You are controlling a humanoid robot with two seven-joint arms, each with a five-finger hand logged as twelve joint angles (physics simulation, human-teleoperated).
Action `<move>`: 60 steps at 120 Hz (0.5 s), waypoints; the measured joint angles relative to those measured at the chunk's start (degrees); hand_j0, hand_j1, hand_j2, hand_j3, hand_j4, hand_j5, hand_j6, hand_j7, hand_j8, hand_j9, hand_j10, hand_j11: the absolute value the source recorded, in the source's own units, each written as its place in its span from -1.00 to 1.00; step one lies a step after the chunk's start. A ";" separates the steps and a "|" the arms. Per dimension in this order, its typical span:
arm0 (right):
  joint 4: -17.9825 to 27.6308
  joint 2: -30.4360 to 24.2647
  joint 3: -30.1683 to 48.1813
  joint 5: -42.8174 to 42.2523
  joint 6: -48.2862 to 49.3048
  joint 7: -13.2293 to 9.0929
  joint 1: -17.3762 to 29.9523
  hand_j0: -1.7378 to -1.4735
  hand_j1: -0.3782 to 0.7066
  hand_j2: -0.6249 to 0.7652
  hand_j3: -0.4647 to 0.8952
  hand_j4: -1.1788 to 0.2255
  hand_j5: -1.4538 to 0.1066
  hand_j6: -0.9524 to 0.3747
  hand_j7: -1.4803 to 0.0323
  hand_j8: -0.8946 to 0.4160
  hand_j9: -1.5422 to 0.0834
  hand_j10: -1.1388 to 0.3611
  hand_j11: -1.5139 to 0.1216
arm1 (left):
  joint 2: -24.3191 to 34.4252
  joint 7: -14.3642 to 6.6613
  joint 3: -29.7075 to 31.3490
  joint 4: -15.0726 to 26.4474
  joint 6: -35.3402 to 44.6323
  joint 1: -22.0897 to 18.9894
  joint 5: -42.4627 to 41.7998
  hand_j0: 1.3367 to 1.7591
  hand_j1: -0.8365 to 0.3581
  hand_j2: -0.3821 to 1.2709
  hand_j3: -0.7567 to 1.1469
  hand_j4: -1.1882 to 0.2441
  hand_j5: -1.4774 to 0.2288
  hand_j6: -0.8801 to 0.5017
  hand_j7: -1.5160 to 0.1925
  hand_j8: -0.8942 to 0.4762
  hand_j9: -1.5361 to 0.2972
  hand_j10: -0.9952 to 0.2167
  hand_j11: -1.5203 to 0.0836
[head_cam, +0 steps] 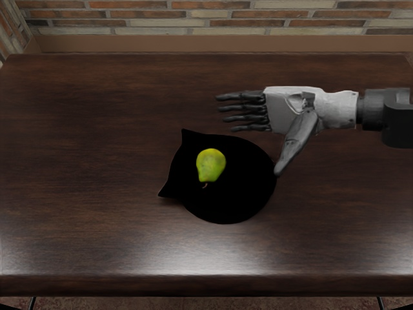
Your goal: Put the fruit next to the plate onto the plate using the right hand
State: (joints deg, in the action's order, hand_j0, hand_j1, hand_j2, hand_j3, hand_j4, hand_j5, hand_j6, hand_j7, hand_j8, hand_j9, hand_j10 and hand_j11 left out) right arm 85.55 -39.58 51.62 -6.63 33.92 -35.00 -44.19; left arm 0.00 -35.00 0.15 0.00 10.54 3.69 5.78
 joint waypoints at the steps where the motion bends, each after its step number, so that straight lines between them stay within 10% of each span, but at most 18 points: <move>1: -0.10 -0.15 0.08 0.27 0.08 0.00 0.26 -0.40 -0.90 -0.07 -0.32 0.64 0.81 0.40 0.90 0.34 0.84 0.49 0.80 | 0.00 0.00 0.00 0.00 0.00 0.00 0.00 0.52 0.98 -0.54 -0.20 0.66 0.73 0.27 0.77 0.30 0.68 0.64 0.90; 60: -15.09 -12.91 6.25 16.22 1.10 0.00 13.65 -0.40 -0.94 -0.10 -0.32 0.68 0.86 0.44 0.95 0.37 0.89 0.52 0.85 | 0.00 0.00 0.00 0.00 0.00 -0.09 -0.01 0.52 0.98 -0.54 -0.21 0.66 0.73 0.27 0.77 0.30 0.68 0.64 0.90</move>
State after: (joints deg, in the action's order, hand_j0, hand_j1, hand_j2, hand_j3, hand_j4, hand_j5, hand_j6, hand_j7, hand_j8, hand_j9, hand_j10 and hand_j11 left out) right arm 70.46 -52.49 57.88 9.59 35.02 -35.00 -30.54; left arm 0.00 -34.99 0.15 0.00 10.55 3.60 5.77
